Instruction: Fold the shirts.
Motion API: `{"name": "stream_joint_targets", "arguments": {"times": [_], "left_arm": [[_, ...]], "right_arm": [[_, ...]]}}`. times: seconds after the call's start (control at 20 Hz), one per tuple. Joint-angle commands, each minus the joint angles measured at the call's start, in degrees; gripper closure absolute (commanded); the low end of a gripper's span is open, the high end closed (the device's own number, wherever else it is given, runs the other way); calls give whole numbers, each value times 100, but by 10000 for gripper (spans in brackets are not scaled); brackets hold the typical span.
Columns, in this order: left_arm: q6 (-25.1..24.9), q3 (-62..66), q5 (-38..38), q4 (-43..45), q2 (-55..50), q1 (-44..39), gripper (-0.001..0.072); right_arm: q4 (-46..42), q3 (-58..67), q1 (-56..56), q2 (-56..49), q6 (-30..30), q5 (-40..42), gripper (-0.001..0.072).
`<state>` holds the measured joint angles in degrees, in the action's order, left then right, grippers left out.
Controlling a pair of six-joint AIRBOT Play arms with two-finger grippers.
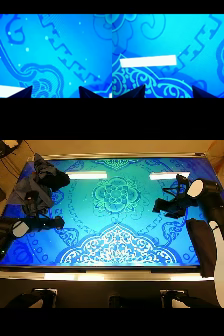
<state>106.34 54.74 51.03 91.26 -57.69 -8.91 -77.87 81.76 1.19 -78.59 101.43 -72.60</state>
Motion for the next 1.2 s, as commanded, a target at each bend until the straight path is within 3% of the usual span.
{"name": "stream_joint_targets", "arguments": {"times": [0.0,0.1,0.2,0.35,0.5,0.65,0.85,1.0,1.05,1.15], "left_arm": [[693,1036,-688,-302,-780,839,-8],[693,2356,-319,-1272,-1838,1993,-8],[1032,3429,599,-2131,-2820,3040,-8],[1064,3840,1075,-3110,-3646,3991,-8],[857,3838,496,-3167,-4151,4109,-8],[297,3840,-260,-4063,-4747,3915,-8],[-116,3840,-1005,-4575,-5362,3652,-8],[-988,3842,-1580,-5145,-5460,3536,16],[-1034,3845,-1661,-5281,-5458,3526,190],[-1036,3845,-1394,-5668,-5421,3565,669]], "right_arm": [[4,0,2,-2,-28,529,29],[4,-2,2,-2,-31,505,29],[9,-2,2,-2,-28,328,29],[9,-2,2,-4,-46,68,29],[28,-2,7,-4,-48,74,31],[28,-2,7,-4,-50,116,31],[96,-2,7,-4,-46,-157,31],[234,-2,7,-2,-46,-553,31],[286,-2,7,-2,-44,-629,31],[315,-2,7,-2,-44,-699,33]]}}
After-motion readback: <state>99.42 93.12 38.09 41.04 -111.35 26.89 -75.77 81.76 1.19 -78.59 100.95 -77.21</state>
